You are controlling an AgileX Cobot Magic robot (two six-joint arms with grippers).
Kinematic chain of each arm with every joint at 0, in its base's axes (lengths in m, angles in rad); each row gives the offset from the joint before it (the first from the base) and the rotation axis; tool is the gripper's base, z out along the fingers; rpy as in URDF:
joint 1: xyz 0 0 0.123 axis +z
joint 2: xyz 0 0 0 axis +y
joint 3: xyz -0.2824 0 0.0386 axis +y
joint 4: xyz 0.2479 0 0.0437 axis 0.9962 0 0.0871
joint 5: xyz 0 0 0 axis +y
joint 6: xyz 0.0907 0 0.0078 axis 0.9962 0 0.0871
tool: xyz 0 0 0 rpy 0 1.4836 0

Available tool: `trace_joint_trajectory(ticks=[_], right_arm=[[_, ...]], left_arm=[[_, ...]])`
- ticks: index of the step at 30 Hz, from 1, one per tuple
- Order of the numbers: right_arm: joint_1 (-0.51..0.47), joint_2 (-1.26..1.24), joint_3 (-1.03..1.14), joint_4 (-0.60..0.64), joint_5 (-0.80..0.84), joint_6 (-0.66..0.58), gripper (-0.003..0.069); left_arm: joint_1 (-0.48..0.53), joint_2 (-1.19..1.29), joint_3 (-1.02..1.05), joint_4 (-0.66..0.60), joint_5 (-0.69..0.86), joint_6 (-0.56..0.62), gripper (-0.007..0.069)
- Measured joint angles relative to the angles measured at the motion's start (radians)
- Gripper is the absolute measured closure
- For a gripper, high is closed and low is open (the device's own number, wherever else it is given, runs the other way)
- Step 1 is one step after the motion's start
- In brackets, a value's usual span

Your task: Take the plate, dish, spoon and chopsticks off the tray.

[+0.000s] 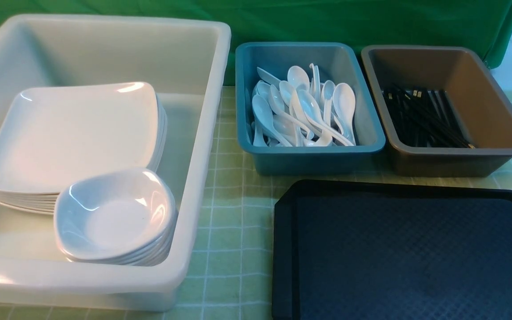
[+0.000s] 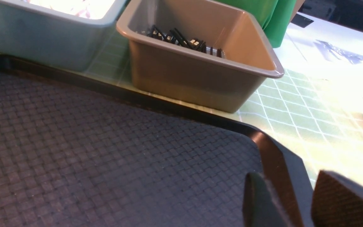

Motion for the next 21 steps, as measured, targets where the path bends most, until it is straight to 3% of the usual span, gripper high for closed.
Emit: trace_joint_trajectory(ticks=[4, 12, 21], right_arm=[[0.000, 0.000, 0.000, 0.000, 0.000, 0.000, 0.0419], [0.000, 0.000, 0.000, 0.000, 0.000, 0.000, 0.0419], [0.000, 0.000, 0.000, 0.000, -0.001, 0.000, 0.0418]], left_arm=[[-0.045, -0.071, 0.115, 0.102, -0.043, -0.134, 0.0639], [-0.062, -0.135, 0.257, 0.137, -0.075, -0.170, 0.0639], [-0.074, -0.137, 0.264, 0.175, -0.088, -0.205, 0.0639]])
